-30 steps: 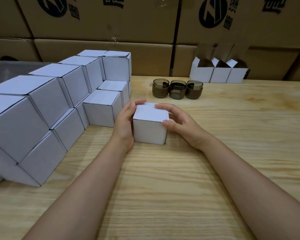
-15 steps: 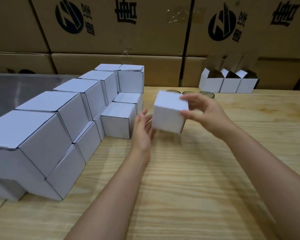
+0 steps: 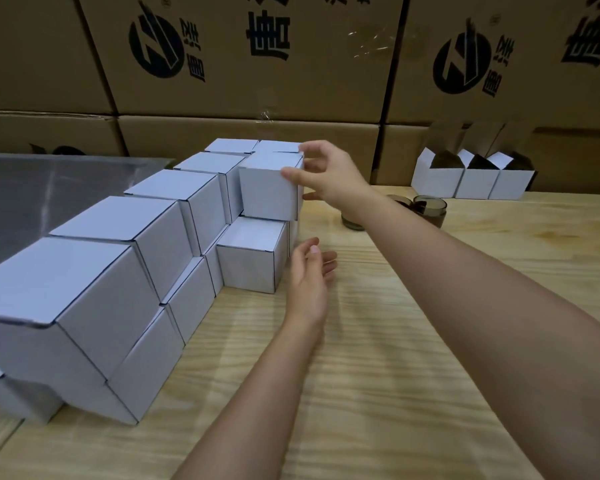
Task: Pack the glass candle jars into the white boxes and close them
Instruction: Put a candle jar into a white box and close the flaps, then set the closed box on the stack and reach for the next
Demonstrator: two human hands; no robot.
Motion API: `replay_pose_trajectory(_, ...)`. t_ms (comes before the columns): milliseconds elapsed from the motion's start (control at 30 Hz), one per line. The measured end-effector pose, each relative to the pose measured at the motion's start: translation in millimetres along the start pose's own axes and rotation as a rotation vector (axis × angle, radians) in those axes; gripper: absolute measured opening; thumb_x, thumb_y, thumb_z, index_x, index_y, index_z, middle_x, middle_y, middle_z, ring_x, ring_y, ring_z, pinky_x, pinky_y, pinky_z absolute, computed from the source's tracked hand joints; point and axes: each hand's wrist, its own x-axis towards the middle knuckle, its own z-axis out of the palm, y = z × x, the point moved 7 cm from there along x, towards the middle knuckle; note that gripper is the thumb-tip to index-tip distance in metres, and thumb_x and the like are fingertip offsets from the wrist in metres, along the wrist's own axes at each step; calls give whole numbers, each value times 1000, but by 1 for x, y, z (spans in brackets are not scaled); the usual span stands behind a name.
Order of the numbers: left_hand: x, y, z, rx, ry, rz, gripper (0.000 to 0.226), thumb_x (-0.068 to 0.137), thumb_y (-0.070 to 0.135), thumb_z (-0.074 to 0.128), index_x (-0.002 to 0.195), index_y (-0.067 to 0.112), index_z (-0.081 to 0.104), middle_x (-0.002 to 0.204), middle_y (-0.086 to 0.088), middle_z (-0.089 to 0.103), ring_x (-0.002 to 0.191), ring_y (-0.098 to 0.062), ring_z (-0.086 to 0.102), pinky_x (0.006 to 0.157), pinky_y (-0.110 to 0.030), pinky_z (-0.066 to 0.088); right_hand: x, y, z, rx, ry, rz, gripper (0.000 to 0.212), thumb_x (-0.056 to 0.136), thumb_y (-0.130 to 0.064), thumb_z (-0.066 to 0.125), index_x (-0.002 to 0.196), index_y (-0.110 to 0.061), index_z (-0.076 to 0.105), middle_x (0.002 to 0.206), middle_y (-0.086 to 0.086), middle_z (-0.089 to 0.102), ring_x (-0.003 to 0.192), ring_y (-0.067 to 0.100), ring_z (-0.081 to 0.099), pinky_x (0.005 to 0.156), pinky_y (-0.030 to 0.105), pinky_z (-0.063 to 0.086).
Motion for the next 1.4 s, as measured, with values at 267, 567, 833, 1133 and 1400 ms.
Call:
replay_pose_trajectory(267, 1, -3, -1, 8, 10, -16, 19, 103, 21, 35, 115, 22, 50, 101, -10, 65, 99, -20, 62, 87, -27, 50, -7, 11, 6, -13, 201, -50, 42, 77, -32, 78, 111, -19, 58, 107, -1, 49, 92, 14, 57, 85, 46, 55)
replay_pose_trajectory(567, -5, -1, 4, 129, -58, 27, 20, 99, 8, 43, 102, 20, 59, 90, -2, 66, 89, -10, 62, 78, -17, 50, -19, 15, -48, -42, 346, -107, 24, 93, -32, 59, 110, -16, 58, 88, -10, 56, 83, 5, 55, 75, 24, 49)
replay_pose_trajectory(833, -12, 1, 7, 258, -100, 46, 23, 97, 4, 46, 96, 20, 63, 88, -1, 70, 91, -15, 65, 88, -33, 51, 0, 68, -210, -446, 608, 66, 27, 100, -29, 38, 112, -13, 57, 105, 1, 58, 90, 14, 53, 73, 26, 38)
replay_pose_trajectory(1133, -11, -3, 4, 253, -110, 58, 21, 95, 8, 47, 98, 14, 67, 88, -7, 73, 89, -19, 68, 82, -28, 53, 61, 131, -262, -556, 392, 346, 55, 103, -41, 21, 116, -1, 58, 108, 7, 57, 109, 24, 49, 87, 33, 33)
replay_pose_trajectory(1400, -8, -3, 3, 222, -124, 74, 33, 77, 31, 49, 95, 11, 69, 85, -13, 72, 85, -22, 68, 79, -27, 54, 80, 152, -263, -564, 299, 514, 82, 95, -64, 9, 134, -1, 46, 129, 7, 49, 124, 34, 43, 98, 50, 42)
